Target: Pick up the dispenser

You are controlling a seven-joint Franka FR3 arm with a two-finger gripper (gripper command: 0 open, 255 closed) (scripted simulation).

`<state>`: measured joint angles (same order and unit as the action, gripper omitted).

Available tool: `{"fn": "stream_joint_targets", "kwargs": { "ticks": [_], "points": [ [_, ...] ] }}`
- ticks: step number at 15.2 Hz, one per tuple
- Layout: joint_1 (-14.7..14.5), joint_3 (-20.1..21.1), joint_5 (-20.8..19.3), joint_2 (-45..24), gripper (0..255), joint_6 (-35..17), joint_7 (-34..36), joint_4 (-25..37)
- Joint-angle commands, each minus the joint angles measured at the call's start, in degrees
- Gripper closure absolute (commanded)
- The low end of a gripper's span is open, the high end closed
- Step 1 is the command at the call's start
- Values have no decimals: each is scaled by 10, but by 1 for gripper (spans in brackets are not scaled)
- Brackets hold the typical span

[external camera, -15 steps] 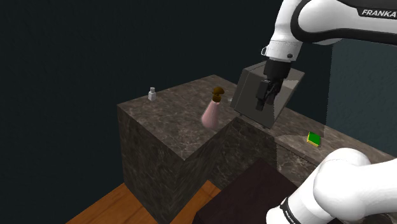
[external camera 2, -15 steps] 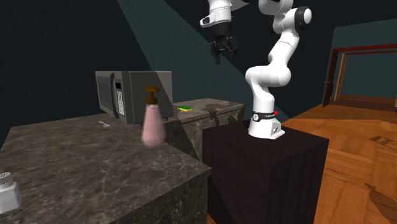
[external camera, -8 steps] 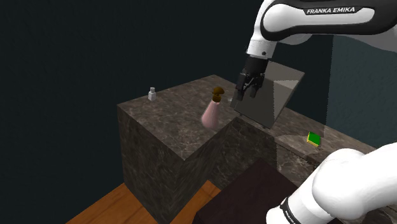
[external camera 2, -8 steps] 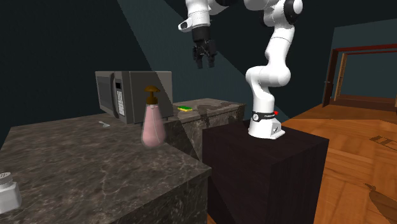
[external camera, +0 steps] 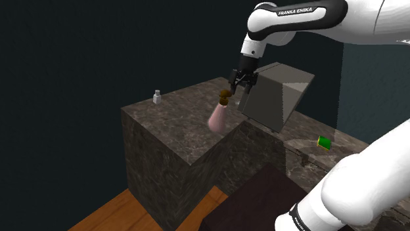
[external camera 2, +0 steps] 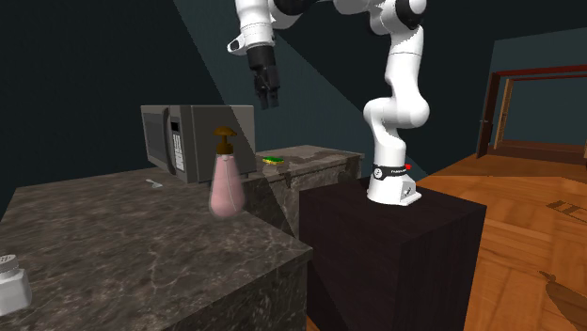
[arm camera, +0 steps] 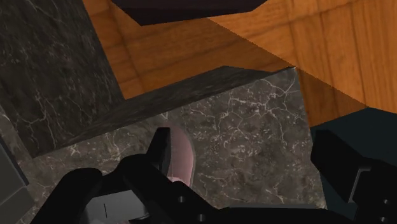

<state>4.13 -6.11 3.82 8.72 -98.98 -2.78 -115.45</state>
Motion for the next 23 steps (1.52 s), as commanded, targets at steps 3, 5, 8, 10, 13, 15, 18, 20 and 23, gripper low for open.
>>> {"fn": "stream_joint_targets", "kwargs": {
  "ticks": [3,5,8,10,13,15,18,20,23],
  "points": [
    [10,-13,17,-83,0,-8,4,78],
    [16,-19,28,-127,0,-7,5,123],
    [27,-27,45,-194,0,-1,8,196],
    [37,-31,57,-240,0,6,10,251],
    [39,-31,60,-251,0,-6,9,250],
    [38,-31,61,-253,0,-20,7,237],
    [38,-31,62,-257,0,-42,4,220],
    [38,-30,63,-258,0,-46,3,216],
    [37,-30,63,-258,255,-48,4,214]
  ]
}}
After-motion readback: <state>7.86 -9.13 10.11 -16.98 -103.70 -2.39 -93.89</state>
